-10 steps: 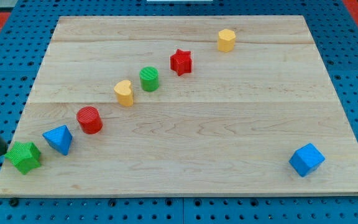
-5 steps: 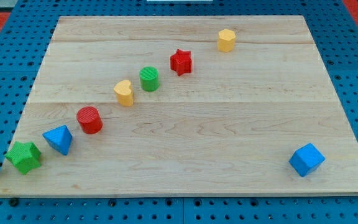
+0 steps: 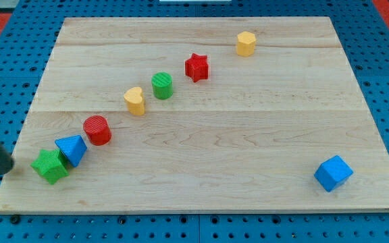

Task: Move the green star along with blue triangle and red circle towards yellow heart

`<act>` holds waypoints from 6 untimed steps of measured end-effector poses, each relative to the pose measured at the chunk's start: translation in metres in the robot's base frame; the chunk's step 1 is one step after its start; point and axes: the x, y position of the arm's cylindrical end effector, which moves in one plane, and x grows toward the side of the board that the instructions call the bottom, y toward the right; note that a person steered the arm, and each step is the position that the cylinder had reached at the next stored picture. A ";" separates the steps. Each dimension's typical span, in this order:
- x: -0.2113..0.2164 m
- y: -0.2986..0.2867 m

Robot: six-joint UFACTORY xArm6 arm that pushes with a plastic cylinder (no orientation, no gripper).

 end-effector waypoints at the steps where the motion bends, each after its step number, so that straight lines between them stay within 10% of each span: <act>1: 0.013 0.008; 6: -0.048 0.088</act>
